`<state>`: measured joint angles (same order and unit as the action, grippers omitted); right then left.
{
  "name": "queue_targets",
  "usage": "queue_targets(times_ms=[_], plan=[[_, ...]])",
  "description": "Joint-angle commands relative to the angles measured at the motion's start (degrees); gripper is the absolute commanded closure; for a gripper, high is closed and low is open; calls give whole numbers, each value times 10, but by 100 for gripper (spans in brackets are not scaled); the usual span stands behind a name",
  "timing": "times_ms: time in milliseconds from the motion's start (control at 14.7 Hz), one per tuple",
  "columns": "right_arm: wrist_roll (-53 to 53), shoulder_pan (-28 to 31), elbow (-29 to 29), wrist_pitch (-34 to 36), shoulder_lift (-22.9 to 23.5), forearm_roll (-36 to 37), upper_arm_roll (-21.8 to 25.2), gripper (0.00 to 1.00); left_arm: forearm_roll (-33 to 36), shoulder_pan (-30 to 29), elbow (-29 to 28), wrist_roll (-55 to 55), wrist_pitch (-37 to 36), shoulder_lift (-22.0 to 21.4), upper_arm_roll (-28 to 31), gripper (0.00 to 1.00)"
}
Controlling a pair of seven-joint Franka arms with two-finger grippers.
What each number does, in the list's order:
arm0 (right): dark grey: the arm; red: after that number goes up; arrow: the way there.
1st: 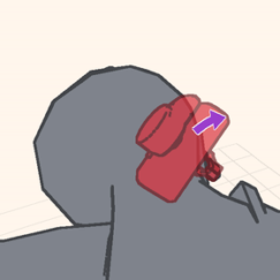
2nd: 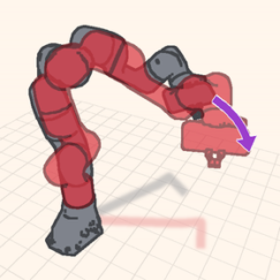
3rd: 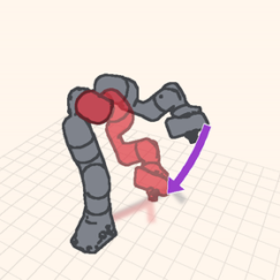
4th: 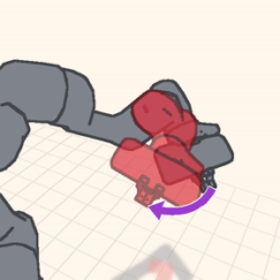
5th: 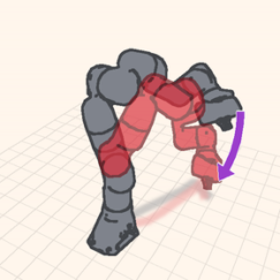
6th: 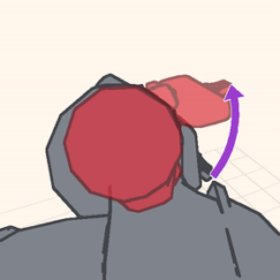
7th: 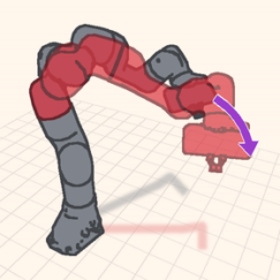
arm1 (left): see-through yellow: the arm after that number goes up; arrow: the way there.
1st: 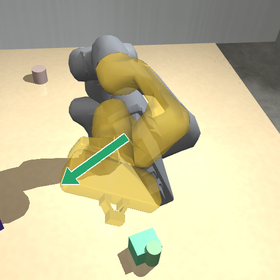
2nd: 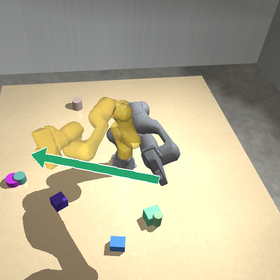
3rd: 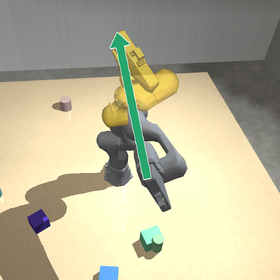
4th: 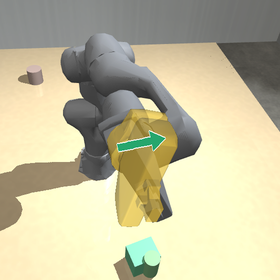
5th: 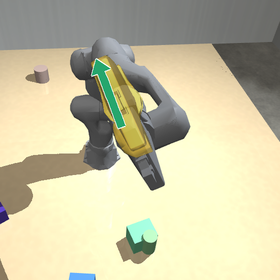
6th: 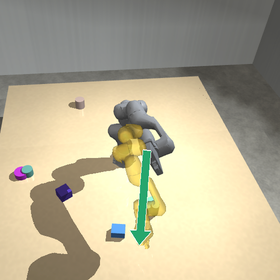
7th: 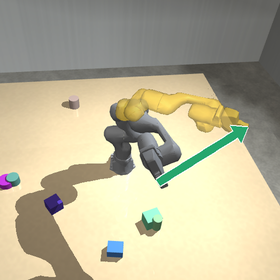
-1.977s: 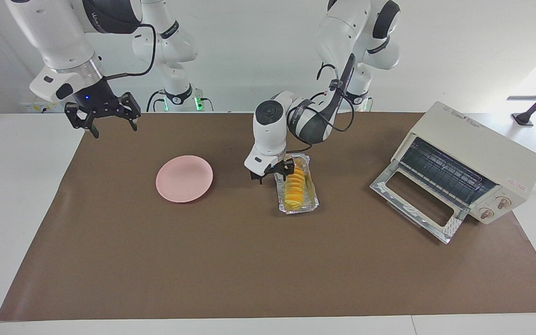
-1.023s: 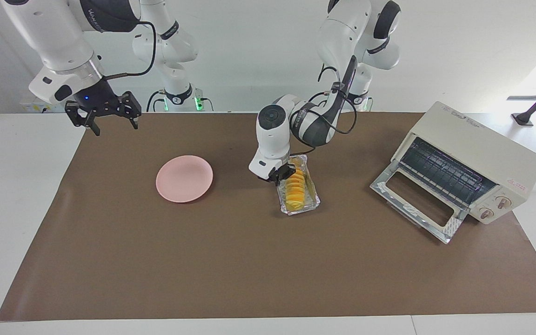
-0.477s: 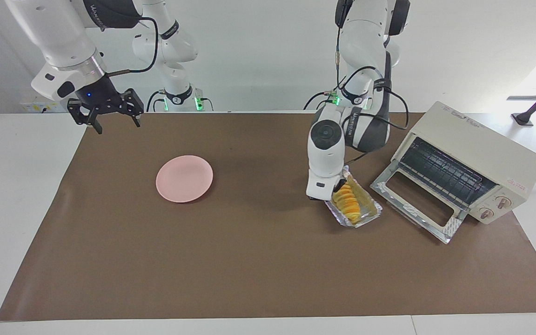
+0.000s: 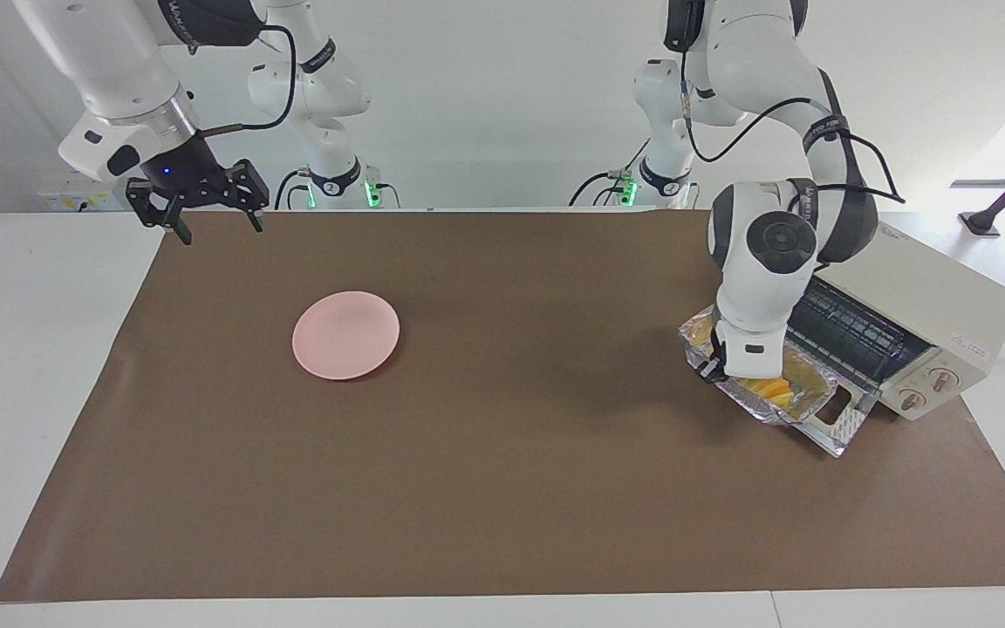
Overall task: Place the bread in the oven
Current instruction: 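Carry the foil tray with the left gripper into the open oven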
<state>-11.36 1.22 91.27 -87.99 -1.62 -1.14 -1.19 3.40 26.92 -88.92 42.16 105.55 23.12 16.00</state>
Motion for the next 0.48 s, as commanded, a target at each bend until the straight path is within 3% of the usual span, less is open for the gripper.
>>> queue_targets(times_ms=[0, 409], plan=[[10, 5, 15, -2, -13, -8, -1, 0, 6, -21, -4, -17, -21, -7, -4, 100], [6, 5, 16, 18, -14, -5, 0, 0, 5, -56, -9, -40, -36, -17, -4, 100]])
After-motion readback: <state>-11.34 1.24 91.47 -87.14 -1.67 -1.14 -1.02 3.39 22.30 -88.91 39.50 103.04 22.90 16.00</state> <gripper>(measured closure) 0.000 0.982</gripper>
